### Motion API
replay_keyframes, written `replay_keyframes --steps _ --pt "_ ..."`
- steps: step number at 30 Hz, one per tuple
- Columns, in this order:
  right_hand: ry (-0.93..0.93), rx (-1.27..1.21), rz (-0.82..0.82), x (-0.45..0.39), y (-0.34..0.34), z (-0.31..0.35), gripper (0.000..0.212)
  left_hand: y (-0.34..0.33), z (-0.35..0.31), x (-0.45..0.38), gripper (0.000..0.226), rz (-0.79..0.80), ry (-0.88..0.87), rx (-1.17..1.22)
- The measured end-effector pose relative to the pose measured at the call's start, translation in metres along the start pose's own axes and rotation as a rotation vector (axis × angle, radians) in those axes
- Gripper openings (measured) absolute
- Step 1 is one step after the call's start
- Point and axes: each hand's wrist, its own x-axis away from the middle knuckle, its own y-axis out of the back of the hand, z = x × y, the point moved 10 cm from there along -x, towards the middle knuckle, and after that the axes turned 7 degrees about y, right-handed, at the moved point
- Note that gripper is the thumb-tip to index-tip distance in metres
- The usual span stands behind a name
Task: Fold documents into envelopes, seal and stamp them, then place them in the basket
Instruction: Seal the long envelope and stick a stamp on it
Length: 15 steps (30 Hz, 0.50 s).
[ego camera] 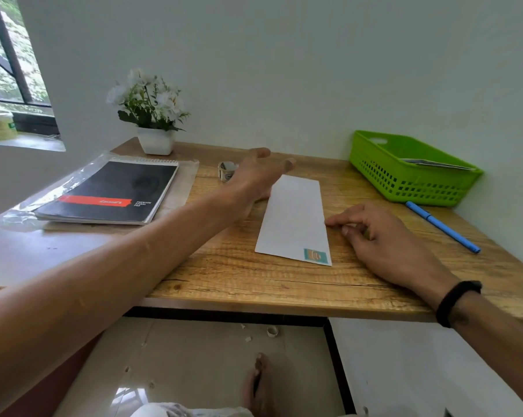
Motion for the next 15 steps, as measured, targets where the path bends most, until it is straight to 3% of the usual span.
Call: replay_keyframes --steps 9,12,15 --pt "-0.017 -0.021 0.001 0.002 0.0 0.0 0.028 -0.001 0.014 0.006 0.077 0.094 0.216 0.369" --pt "-0.033 -0.022 -0.009 0.002 0.001 -0.001 0.025 -0.002 0.015 0.005 0.056 0.129 0.248 0.381" --pt "-0.051 -0.02 -0.02 0.003 0.003 0.0 0.023 -0.016 0.02 0.003 0.038 0.206 0.24 0.233"
